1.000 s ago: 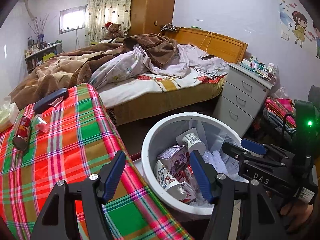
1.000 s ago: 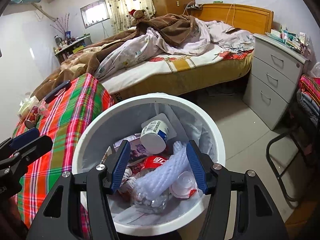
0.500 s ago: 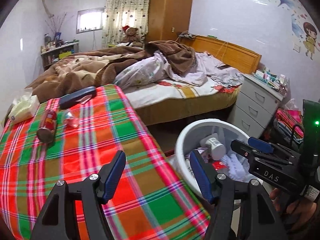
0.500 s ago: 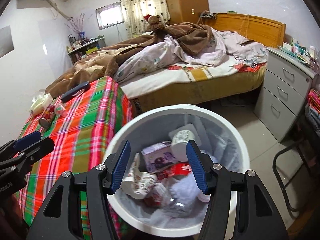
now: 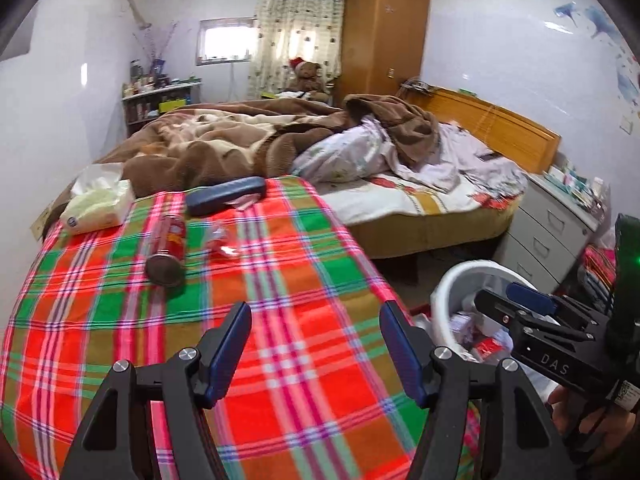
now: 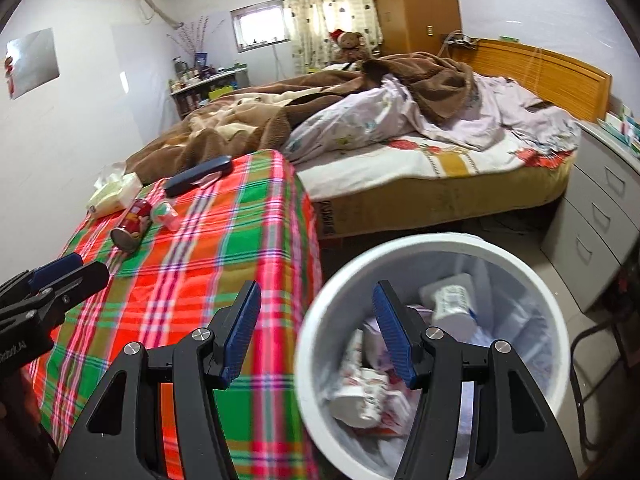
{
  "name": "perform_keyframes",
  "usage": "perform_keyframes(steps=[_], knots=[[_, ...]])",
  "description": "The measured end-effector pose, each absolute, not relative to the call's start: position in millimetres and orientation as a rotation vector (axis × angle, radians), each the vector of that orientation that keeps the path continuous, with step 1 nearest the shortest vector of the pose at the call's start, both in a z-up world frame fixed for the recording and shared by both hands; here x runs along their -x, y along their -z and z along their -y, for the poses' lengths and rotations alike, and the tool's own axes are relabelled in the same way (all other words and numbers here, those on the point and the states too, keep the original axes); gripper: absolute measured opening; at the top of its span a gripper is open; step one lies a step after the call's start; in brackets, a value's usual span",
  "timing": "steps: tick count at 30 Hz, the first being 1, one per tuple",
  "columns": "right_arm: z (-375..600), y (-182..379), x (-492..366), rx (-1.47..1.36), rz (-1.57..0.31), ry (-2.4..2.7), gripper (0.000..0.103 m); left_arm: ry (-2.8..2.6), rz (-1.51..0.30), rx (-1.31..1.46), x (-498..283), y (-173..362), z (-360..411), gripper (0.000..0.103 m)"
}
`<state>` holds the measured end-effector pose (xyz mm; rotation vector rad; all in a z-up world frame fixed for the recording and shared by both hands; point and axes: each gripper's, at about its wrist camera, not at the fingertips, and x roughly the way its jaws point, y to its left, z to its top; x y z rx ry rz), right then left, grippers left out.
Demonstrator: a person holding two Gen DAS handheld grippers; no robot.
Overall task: Collect trash
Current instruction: 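Move both tools back over the bed toward the red can and clear cup, then grasp the red milk-drink can with the left tool while the right tool grasps the clear cup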
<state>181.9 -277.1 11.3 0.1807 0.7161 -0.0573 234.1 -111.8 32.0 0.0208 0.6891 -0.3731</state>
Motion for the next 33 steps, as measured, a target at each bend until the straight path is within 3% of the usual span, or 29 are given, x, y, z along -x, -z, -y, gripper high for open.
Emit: perform_keyframes(steps=[18,33], knots=[[209.1,-10.5,-262.2,-0.109,-0.745,-0.124,0.06,0.189,-0.727,0.066,-319.7,-19.0,7.8,0.066],[169.0,14.5,-333.7,-0.069,-0.796,-0.289,0.06,0.206,-0.826,0.067,-403.2,19.4,-4.1,0.066]])
